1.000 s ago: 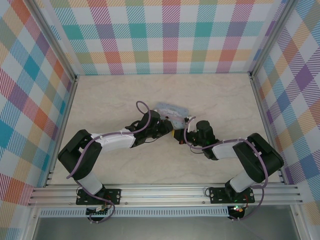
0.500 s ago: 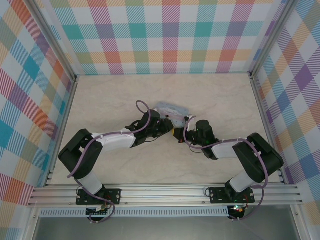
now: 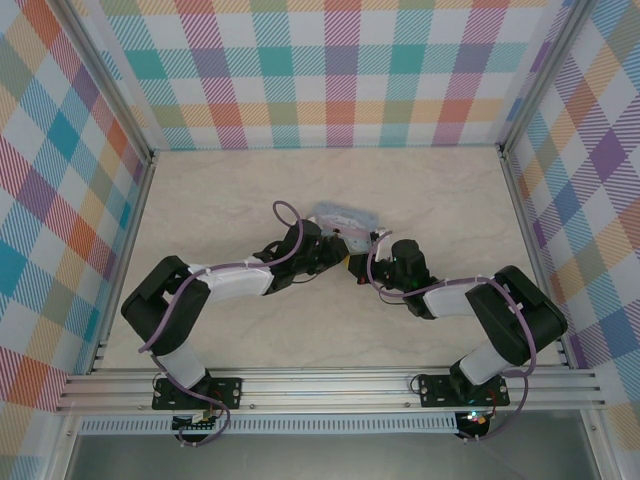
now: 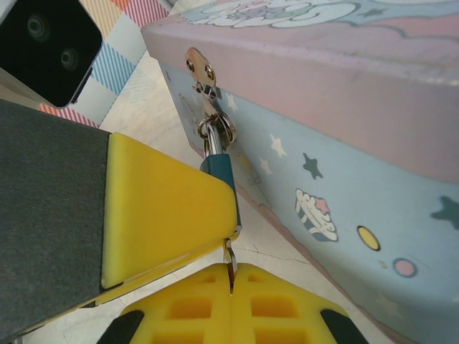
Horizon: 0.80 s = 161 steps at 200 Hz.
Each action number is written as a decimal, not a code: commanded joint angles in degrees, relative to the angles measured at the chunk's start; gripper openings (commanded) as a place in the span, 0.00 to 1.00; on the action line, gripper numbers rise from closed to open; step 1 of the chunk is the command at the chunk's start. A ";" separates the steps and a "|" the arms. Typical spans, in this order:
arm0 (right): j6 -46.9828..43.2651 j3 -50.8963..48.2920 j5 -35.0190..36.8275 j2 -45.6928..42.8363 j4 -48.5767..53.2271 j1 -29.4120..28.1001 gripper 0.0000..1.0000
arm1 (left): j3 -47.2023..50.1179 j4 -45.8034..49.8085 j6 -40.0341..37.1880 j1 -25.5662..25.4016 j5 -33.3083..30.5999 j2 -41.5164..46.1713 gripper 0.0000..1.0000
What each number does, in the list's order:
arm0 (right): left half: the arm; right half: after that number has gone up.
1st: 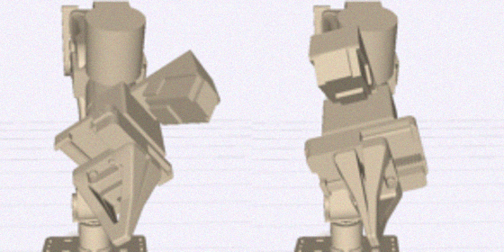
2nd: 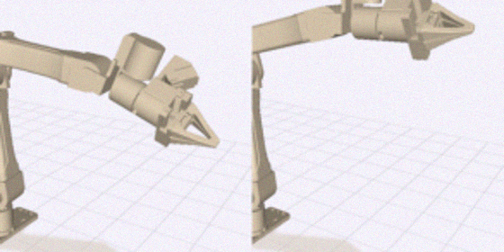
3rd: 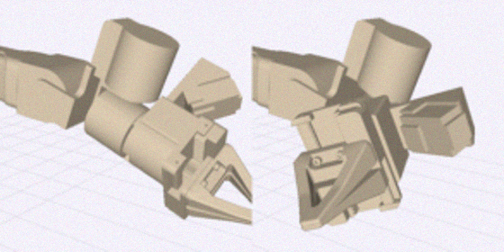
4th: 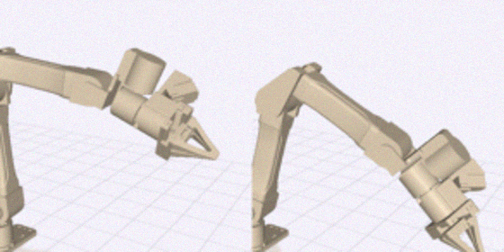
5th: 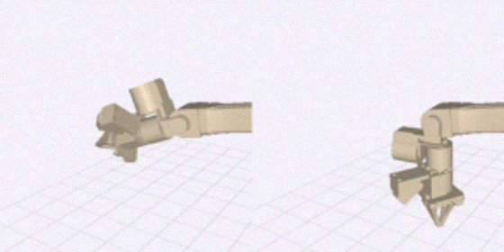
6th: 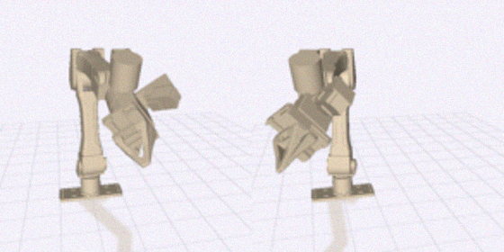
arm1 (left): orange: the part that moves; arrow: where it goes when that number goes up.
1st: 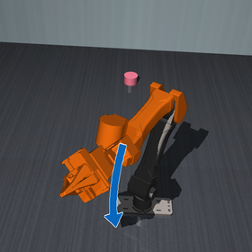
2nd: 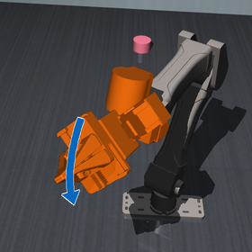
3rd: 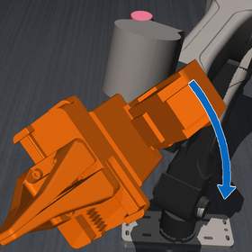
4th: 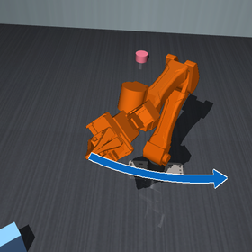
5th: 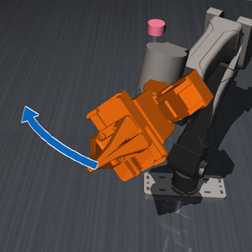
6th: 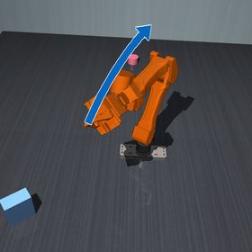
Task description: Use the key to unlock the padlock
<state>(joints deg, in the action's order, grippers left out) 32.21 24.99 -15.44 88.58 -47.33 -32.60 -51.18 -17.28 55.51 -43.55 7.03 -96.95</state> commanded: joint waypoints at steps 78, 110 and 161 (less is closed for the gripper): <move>-1.02 3.55 2.58 -2.53 -5.04 -0.36 0.00 | 0.39 4.33 -1.12 -0.99 3.52 -0.02 0.42; 0.10 3.03 3.29 -1.94 -1.16 -0.18 0.00 | 0.70 6.84 -2.40 -0.49 1.70 3.26 0.53; 4.64 0.63 2.28 -1.39 0.48 -0.26 0.00 | 3.29 8.42 -2.51 1.07 -0.46 8.71 0.70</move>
<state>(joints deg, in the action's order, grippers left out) 34.24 25.47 -13.45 88.42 -45.12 -32.75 -49.60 -11.31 54.15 -43.31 6.98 -92.16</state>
